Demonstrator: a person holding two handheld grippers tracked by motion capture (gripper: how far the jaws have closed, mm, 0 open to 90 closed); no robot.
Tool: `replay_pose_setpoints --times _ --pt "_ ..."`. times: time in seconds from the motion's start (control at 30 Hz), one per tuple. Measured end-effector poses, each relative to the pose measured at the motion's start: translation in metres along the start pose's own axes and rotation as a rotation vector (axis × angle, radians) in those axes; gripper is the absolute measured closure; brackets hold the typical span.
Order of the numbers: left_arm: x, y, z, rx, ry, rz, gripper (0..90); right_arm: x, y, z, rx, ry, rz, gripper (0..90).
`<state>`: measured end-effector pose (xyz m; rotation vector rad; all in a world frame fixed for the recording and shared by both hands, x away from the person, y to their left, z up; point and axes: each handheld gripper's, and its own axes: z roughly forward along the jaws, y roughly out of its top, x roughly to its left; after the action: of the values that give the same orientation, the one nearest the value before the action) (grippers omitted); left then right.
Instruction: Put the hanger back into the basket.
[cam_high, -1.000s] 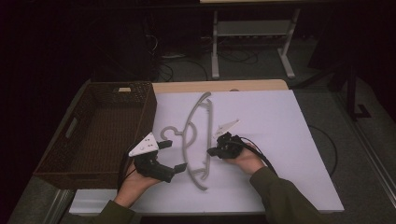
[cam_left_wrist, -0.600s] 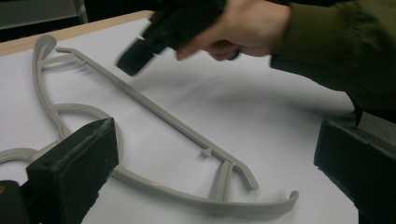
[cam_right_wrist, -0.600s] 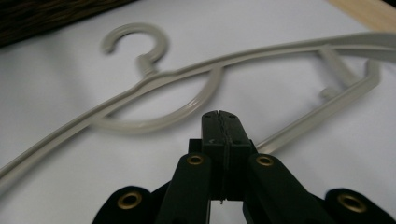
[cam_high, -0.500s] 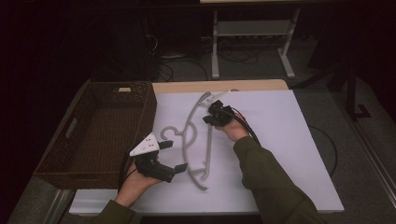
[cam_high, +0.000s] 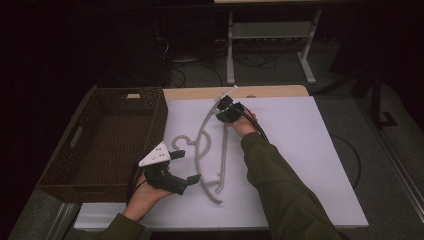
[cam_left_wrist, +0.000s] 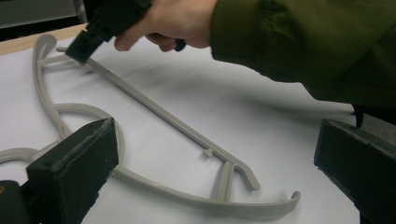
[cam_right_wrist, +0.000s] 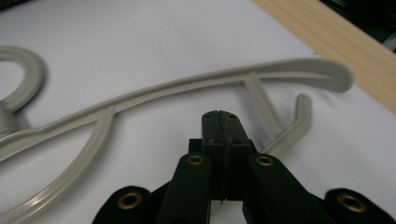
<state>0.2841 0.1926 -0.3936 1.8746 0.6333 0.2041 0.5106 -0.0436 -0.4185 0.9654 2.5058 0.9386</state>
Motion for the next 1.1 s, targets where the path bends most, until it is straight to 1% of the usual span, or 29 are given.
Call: replay_pose_setpoints --times 0.1,0.13,0.17,0.27,0.3,0.4,0.5,0.53,0.57,0.6,0.63,0.73,0.8,0.83,0.87,0.93,0.97,1.0,1.03,1.07,1.1 --pt "0.001 0.000 0.000 0.001 -0.002 0.001 0.0 -0.007 0.006 0.004 0.012 -0.016 0.010 89.7" --pt "0.001 -0.001 0.000 0.002 -0.002 -0.003 0.0 -0.011 0.008 0.006 0.020 -0.033 0.003 89.7" --pt "0.001 -0.001 0.000 0.002 -0.002 -0.003 0.0 -0.012 0.009 0.008 0.017 -0.030 0.015 89.7" --pt "0.003 0.000 -0.001 -0.006 -0.001 -0.006 0.0 -0.014 0.010 0.011 0.031 -0.034 0.006 89.7" --pt "0.003 0.000 -0.002 -0.009 0.000 -0.007 0.0 -0.015 0.011 0.013 0.039 -0.043 0.000 89.7" --pt "0.003 0.000 -0.001 -0.005 -0.003 -0.007 0.0 -0.016 0.009 0.022 0.043 -0.051 0.025 89.7" --pt "0.002 0.000 -0.001 -0.004 -0.004 -0.003 0.0 -0.016 0.008 0.026 0.054 -0.054 0.027 89.8" --pt "0.002 0.000 -0.001 -0.005 -0.005 -0.003 0.0 -0.015 0.007 0.027 0.067 -0.061 0.022 89.8" --pt "0.002 0.000 -0.001 -0.005 -0.006 -0.004 0.0 -0.016 0.006 0.027 0.066 -0.057 0.035 89.8" --pt "0.002 0.000 -0.001 -0.005 -0.005 -0.005 0.0 -0.016 0.006 0.027 0.066 -0.057 0.035 89.8" --pt "0.003 -0.001 -0.001 -0.004 -0.005 -0.005 0.0 -0.016 0.005 0.026 0.072 -0.060 0.036 89.8" --pt "0.002 -0.001 0.000 0.000 -0.008 -0.004 0.0 -0.019 0.001 0.020 0.102 -0.075 0.021 89.8" --pt "0.001 -0.001 0.001 0.001 -0.011 0.000 0.0 -0.020 -0.001 0.018 0.106 -0.073 0.021 89.8" --pt "0.001 -0.001 0.001 0.002 -0.011 0.001 0.0 -0.021 -0.003 0.016 0.111 -0.077 0.021 89.8" --pt "0.001 -0.001 0.001 0.005 -0.011 0.003 0.0 -0.023 -0.009 0.010 0.117 -0.079 0.027 89.8" --pt "0.000 -0.001 0.002 0.004 -0.011 0.000 0.0 -0.025 -0.012 0.007 0.117 -0.081 0.029 89.8" --pt "0.000 -0.001 0.002 0.006 -0.012 0.002 0.0 -0.027 -0.017 0.003 0.122 -0.080 0.031 89.8" --pt "0.000 0.000 0.002 0.009 -0.012 0.003 0.0 -0.031 -0.026 -0.005 0.123 -0.076 0.036 89.8" --pt "0.000 0.000 0.003 0.009 -0.013 0.004 0.0 -0.031 -0.026 -0.005 0.123 -0.076 0.036 89.8" --pt "-0.002 0.000 0.003 0.009 -0.014 0.005 0.0 -0.034 -0.034 -0.014 0.138 -0.081 0.036 89.8" --pt "-0.002 0.000 0.004 0.009 -0.015 0.007 0.0 -0.036 -0.039 -0.019 0.139 -0.080 0.038 89.8"
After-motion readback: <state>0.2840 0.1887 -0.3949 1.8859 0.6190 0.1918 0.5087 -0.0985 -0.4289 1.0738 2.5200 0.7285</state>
